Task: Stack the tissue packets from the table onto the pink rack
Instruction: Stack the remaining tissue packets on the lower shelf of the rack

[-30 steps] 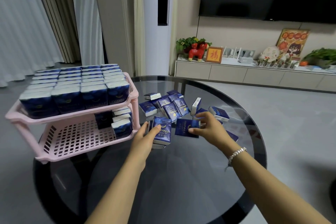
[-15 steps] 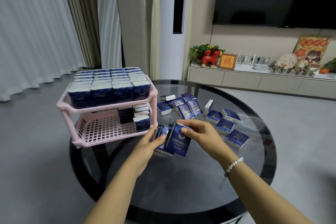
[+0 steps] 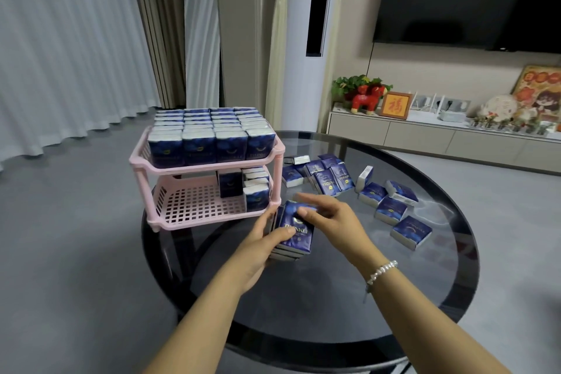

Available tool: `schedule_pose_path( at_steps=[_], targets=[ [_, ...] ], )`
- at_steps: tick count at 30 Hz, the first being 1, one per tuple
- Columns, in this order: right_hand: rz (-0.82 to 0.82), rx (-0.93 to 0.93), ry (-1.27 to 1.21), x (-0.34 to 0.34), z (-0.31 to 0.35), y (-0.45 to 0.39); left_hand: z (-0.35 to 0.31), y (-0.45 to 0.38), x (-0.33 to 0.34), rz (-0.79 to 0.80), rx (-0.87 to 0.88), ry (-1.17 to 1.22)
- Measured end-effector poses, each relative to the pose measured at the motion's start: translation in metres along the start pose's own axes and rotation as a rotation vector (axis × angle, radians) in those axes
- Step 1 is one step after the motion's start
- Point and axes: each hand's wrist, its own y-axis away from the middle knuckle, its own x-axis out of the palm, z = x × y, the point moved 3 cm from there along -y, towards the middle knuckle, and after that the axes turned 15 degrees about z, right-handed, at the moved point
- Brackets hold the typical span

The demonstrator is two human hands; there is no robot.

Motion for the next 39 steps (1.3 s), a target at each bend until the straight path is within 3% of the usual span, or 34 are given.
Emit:
schedule_pose_path(
  at_steps=[3, 5, 7, 11, 16, 21, 25, 29, 39],
  targets=[
    [0.311, 0.144, -0.471, 0.002, -0.019, 0.001, -0.004, -0.001, 0.002, 0.023, 0.041, 0.059],
    [0.522, 0.142, -0.599, 0.006, -0.026, 0.003, -0.008, 0.001, 0.004, 0.060, 0.065, 0.068],
    [0.619, 0.109, -0.620, 0.009, -0.028, 0.003, -0.009, 0.002, 0.003, 0.122, 0.080, 0.015],
    [0.628, 0.097, -0.554, 0.007, -0.029, 0.000, -0.010, 0.008, -0.007, 0.199, -0.028, -0.243],
    [0.624, 0.121, -0.072, 0.012, -0.042, -0.002, -0.001, 0.017, -0.015, 0.167, -0.303, -0.671],
    [0.615, 0.167, 0.112, 0.009, -0.042, 0.003, -0.001, 0.018, -0.008, 0.165, -0.381, -0.858],
    [0.564, 0.140, 0.116, 0.011, -0.041, 0.004, 0.004, 0.015, -0.006, 0.187, -0.385, -0.867],
    [0.530, 0.103, 0.046, 0.011, -0.038, 0.001, 0.002, 0.014, -0.006, 0.124, -0.269, -0.815],
    [0.610, 0.009, -0.064, 0.029, 0.002, -0.029, -0.027, 0.018, -0.052, -0.009, -0.186, -0.613]
  ],
)
